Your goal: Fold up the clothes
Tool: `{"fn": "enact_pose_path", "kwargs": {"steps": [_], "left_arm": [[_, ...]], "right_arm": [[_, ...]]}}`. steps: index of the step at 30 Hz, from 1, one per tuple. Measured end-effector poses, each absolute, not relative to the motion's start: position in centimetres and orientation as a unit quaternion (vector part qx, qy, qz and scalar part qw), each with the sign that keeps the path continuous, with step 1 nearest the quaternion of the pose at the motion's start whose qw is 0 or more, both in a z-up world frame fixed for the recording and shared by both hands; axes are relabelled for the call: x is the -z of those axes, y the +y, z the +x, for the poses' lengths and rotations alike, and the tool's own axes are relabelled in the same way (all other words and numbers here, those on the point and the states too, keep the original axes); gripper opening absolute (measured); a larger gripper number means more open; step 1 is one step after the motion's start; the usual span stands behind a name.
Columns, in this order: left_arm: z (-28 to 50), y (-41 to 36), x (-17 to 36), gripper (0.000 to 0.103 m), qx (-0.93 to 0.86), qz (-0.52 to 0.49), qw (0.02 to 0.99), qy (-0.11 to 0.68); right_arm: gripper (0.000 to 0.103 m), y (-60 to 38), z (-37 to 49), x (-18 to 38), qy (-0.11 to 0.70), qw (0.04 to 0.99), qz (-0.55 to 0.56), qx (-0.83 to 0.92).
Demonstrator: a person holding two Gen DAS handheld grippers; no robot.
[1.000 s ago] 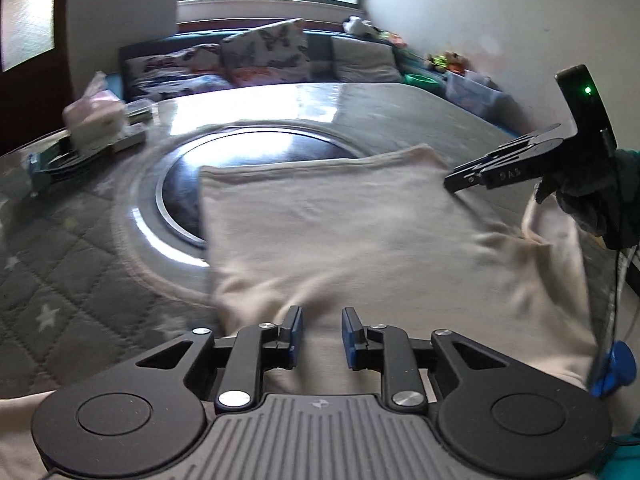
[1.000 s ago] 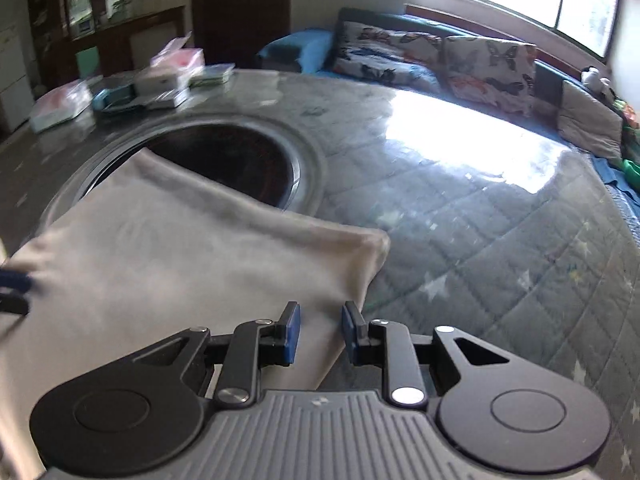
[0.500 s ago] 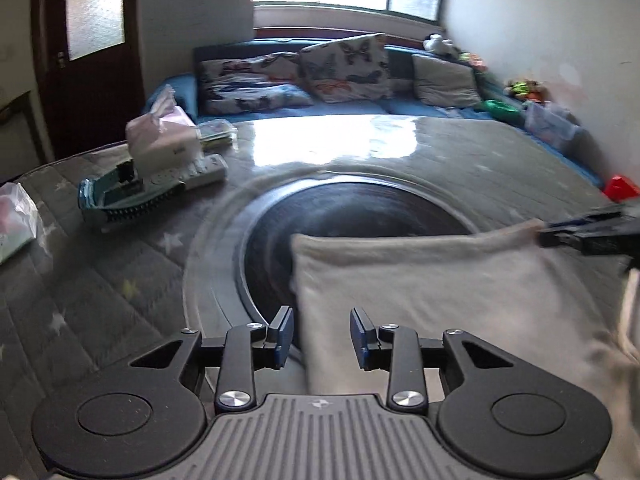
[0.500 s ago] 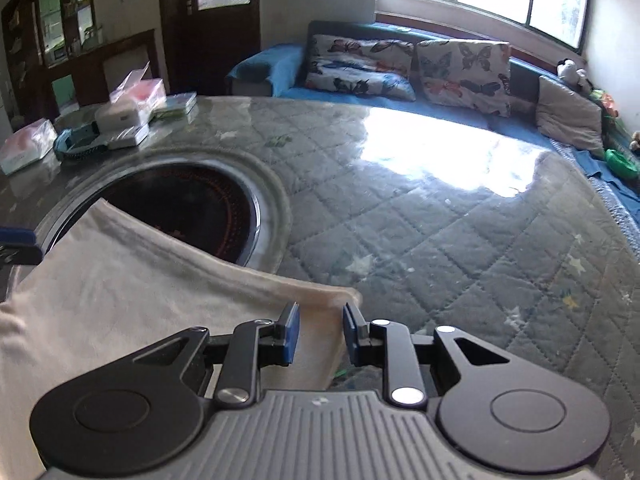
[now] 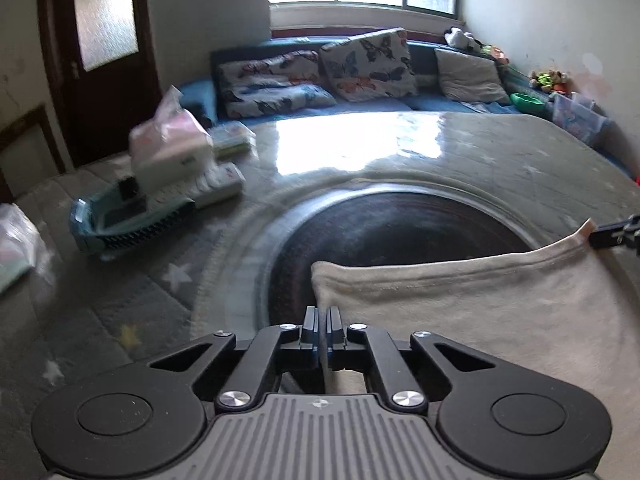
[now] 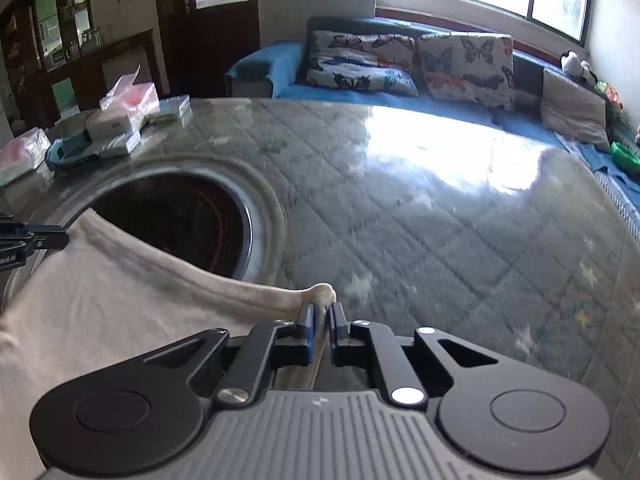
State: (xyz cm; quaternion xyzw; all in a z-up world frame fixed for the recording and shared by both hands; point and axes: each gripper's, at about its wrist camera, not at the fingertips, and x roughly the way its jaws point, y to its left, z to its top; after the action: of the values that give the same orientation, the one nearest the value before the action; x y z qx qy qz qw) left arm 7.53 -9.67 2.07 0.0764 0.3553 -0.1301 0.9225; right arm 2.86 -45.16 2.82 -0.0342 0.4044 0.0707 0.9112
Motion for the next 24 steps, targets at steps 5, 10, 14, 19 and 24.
{"fn": "enact_pose_path", "kwargs": {"steps": [5,10,14,19,24], "left_arm": [[9.3,-8.4,-2.1,0.002,0.108,0.069,0.925,0.359],[11.2,-7.8,-1.9,0.002,0.095,0.070,0.925,0.361],[11.7,-7.3,-2.2,0.005,0.093,0.054,0.923,0.368],[8.5,-7.1,-3.3,0.007,0.110,0.048,0.924,0.363],[3.0,-7.8,-4.2,0.009,0.168,0.044,0.915,0.363]], "right_arm": [[0.006,-43.6,6.0,-2.2,0.400,0.912,-0.048,-0.077],[0.008,-42.5,9.0,-1.7,0.393,0.914,-0.059,-0.082],[0.013,-42.5,9.4,-2.4,0.388,0.916,-0.065,-0.086],[0.013,-42.1,6.1,-4.4,0.386,0.911,-0.080,-0.119],[0.013,-40.9,0.1,-5.4,0.390,0.898,-0.100,-0.176]]}}
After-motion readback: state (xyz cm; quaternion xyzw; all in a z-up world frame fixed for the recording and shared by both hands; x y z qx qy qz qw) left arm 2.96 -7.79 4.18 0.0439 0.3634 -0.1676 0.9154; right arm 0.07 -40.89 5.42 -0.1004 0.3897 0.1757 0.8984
